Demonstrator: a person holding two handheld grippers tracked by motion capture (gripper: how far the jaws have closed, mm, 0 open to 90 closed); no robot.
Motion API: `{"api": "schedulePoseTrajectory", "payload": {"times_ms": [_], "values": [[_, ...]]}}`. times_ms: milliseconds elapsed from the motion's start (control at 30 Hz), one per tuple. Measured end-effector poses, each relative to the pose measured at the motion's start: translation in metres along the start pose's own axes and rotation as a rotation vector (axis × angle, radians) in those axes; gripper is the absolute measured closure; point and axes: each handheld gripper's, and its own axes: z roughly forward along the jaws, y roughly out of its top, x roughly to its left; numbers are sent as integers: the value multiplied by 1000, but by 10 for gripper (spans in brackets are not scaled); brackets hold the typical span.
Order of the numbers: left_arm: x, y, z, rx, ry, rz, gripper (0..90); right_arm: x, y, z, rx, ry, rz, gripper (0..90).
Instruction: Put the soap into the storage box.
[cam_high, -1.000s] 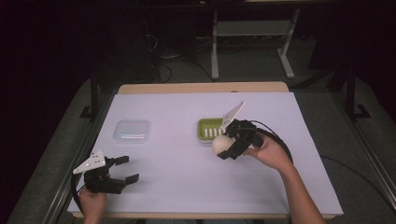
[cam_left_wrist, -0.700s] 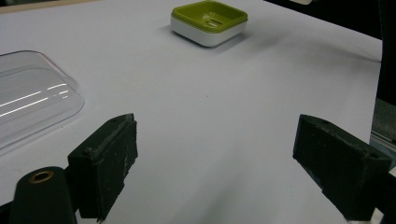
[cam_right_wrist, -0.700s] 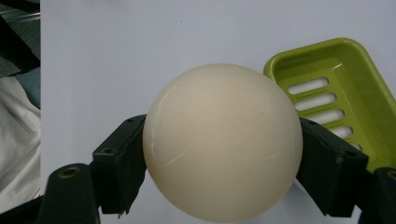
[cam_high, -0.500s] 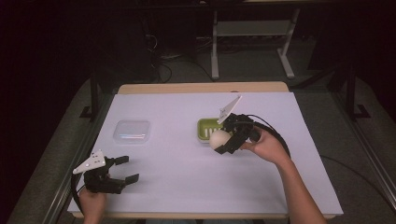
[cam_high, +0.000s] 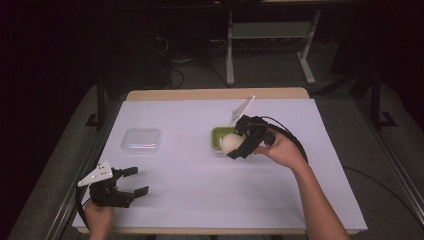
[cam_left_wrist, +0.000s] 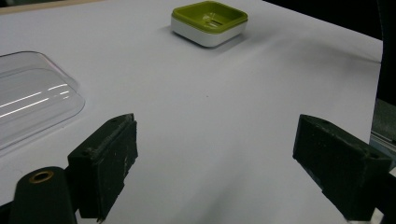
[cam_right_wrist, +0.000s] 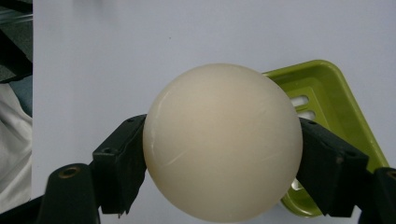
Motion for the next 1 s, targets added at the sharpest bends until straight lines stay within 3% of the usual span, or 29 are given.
{"api": "schedulePoseTrajectory", "payload": {"times_ms": [467, 1000], "values": [[1, 0, 0, 1, -1, 3, 132, -15, 12, -6, -22, -4, 13, 227], [0, 0, 0, 2, -5, 2, 132, -26, 12, 8, 1, -7, 31, 226]]}}
